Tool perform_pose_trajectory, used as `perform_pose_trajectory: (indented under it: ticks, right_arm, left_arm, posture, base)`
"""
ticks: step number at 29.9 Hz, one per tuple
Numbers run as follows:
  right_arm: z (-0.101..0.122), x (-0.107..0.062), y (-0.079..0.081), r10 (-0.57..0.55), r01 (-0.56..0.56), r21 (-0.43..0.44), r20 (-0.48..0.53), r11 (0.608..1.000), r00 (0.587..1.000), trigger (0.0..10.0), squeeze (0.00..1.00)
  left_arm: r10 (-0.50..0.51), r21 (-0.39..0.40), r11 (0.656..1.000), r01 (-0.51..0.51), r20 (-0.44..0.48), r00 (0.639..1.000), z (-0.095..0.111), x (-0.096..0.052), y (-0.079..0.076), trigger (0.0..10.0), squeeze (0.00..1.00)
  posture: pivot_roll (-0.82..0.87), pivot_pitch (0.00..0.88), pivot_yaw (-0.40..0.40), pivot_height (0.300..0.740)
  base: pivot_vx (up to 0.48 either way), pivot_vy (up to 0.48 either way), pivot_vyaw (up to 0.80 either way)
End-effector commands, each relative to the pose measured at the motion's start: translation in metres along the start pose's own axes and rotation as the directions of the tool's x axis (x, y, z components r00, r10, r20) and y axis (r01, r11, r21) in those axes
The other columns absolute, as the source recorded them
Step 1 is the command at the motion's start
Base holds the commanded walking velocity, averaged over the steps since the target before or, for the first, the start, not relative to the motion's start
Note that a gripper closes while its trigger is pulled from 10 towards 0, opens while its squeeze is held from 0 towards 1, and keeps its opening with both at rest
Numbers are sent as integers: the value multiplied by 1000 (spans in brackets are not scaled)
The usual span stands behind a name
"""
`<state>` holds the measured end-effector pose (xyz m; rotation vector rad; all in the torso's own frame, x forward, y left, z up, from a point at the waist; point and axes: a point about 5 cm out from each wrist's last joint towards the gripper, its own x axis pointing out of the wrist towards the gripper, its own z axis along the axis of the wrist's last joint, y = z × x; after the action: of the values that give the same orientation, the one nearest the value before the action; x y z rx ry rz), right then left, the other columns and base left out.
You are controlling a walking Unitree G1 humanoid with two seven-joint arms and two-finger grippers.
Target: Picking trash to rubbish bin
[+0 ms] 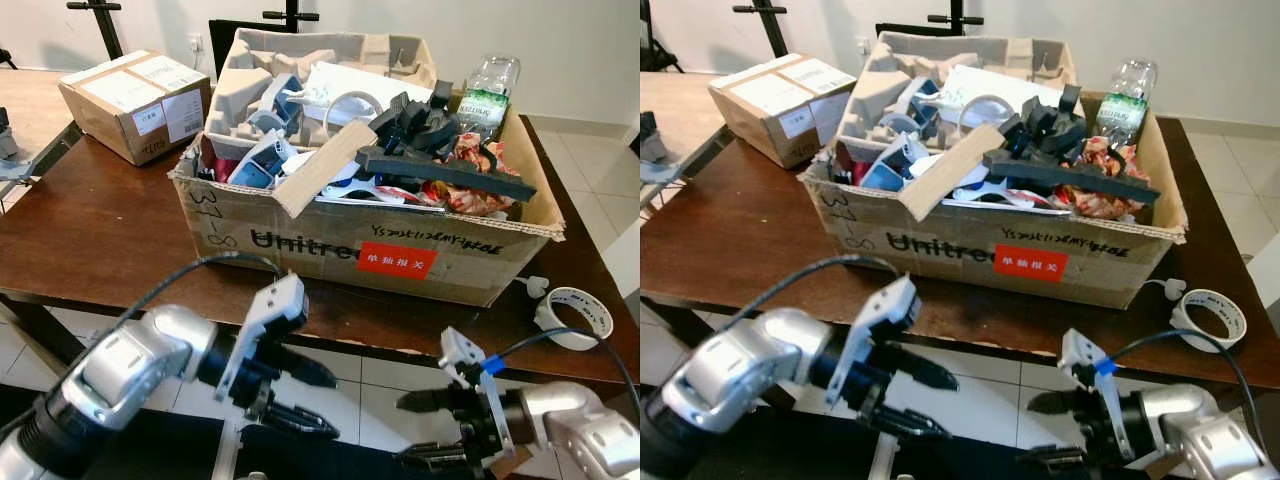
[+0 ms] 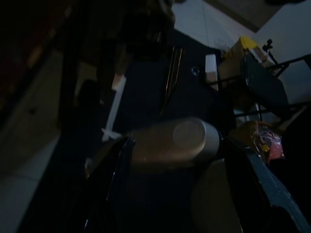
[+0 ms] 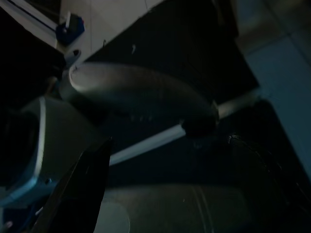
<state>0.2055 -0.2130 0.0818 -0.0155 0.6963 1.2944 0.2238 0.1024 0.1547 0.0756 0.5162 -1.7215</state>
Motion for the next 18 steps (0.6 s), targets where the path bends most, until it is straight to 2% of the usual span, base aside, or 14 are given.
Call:
perform_pose_trajectory:
  ticks: [1, 4, 6, 7, 8, 9, 12, 13, 15, 18]
  right_arm:
    - [-10, 4, 2, 2, -1, 16, -24, 1000, 1000, 10000, 0]
    - [-14, 6, 2, 1, 0, 16, -39, 1000, 999, 10000, 0]
    - [-27, 12, -1, -29, 31, 32, -78, 999, 997, 10000, 0]
    - [-27, 12, -1, -29, 31, 32, -78, 999, 997, 10000, 0]
    - [-44, 19, -4, -62, 69, 64, -96, 996, 993, 10000, 0]
    - [-44, 19, -4, -62, 69, 64, -96, 996, 993, 10000, 0]
    - [-57, 24, -2, -68, 78, 95, -108, 992, 992, 10000, 0]
    - [-57, 24, -2, -68, 78, 95, -108, 992, 992, 10000, 0]
    - [-62, 27, 0, -57, 70, 107, -115, 992, 992, 10000, 0]
    - [-65, 30, 2, -49, 63, 114, -120, 992, 992, 10000, 0]
  left_arm:
    - [26, -35, 999, -27, -43, 999, -11, -1, 1, 10000, 0]
    - [34, -49, 998, -36, -52, 998, -16, -1, 1, 10000, 0]
    - [71, -127, 988, -84, -109, 992, -36, 1, 4, 10000, 0]
    - [71, -127, 988, -84, -109, 992, -36, 1, 4, 10000, 0]
    - [143, -219, 960, -177, -161, 976, -61, 1, 9, 10000, 0]
    - [143, -219, 960, -177, -161, 976, -61, 1, 9, 10000, 0]
    - [230, -306, 910, -281, -192, 954, -80, 0, 15, 10000, 0]
    - [230, -306, 910, -281, -192, 954, -80, 0, 15, 10000, 0]
    - [275, -343, 876, -338, -221, 936, -92, -2, 17, 10000, 0]
    - [296, -345, 862, -372, -255, 921, -103, -3, 16, 10000, 0]
  posture:
    - [97, 127, 18, 740]
    - [96, 126, 18, 740]
    - [96, 120, 17, 740]
    - [96, 120, 17, 740]
    - [98, 113, 14, 740]
    - [98, 113, 14, 740]
    - [99, 109, 13, 740]
    - [99, 109, 13, 740]
    - [99, 107, 11, 740]
    - [99, 105, 11, 740]
  base:
    - [0, 0, 0]
    - [0, 0, 0]
    - [0, 0, 0]
    - [0, 0, 0]
    - [0, 0, 0]
    - [0, 0, 0]
    - [0, 0, 0]
    - [0, 0, 0]
    - [0, 0, 0]
    - [0, 0, 0]
